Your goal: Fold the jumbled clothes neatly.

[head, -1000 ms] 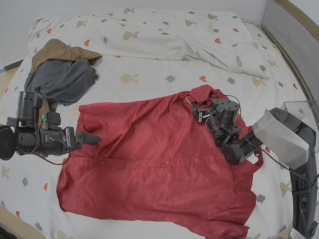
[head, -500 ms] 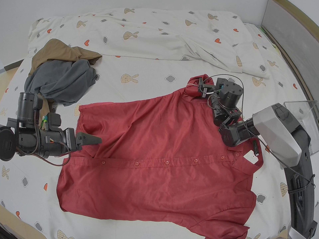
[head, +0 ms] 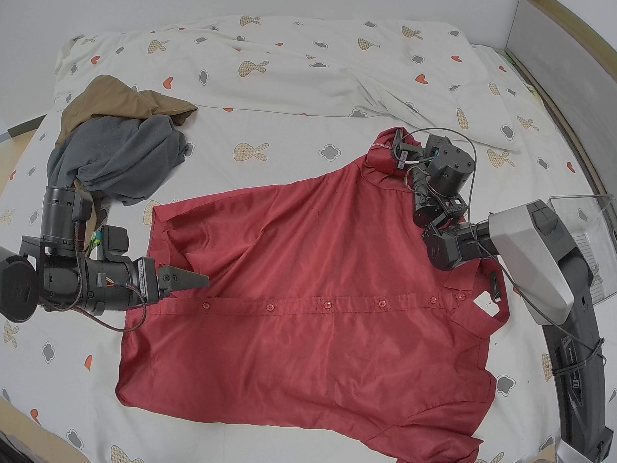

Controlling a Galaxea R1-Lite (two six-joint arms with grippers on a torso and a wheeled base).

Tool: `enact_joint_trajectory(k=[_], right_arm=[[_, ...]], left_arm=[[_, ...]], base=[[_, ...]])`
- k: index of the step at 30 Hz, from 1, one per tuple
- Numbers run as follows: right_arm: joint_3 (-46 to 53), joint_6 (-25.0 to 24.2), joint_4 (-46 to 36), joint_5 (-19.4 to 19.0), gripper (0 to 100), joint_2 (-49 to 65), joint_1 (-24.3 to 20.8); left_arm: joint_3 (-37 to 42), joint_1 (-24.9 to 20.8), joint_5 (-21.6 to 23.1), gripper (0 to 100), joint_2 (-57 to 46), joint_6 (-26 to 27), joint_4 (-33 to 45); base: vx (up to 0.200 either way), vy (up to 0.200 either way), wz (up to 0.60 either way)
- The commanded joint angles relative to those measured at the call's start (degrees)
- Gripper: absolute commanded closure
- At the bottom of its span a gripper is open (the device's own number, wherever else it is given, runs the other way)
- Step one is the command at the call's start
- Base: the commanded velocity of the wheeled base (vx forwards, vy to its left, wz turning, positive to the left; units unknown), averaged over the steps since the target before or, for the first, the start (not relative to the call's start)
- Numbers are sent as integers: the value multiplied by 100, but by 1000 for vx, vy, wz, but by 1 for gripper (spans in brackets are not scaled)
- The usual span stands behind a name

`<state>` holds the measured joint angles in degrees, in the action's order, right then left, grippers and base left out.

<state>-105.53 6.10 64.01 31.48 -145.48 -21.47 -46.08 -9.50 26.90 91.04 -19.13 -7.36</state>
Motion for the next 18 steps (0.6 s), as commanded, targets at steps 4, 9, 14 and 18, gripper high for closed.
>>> enact_joint_trajectory(k=[4, 9, 14, 18], right_arm=[[94, -3, -12, -10, 0, -253, -235], [929, -56, 24, -27, 0, 38, -253], [2221, -407, 24, -89, 0, 1013, -191], [2942, -759, 32, -89, 0, 1523, -165]], left_arm=[[38, -52, -1, 0, -42, -3, -2], [29, -44, -10, 0, -51, -3, -2], [38, -52, -1, 0, -60, -3, -2], [47, -52, -1, 0, -86, -3, -2]], base=[[0, 0, 0], [0, 0, 0], [0, 0, 0], [0, 0, 0]])
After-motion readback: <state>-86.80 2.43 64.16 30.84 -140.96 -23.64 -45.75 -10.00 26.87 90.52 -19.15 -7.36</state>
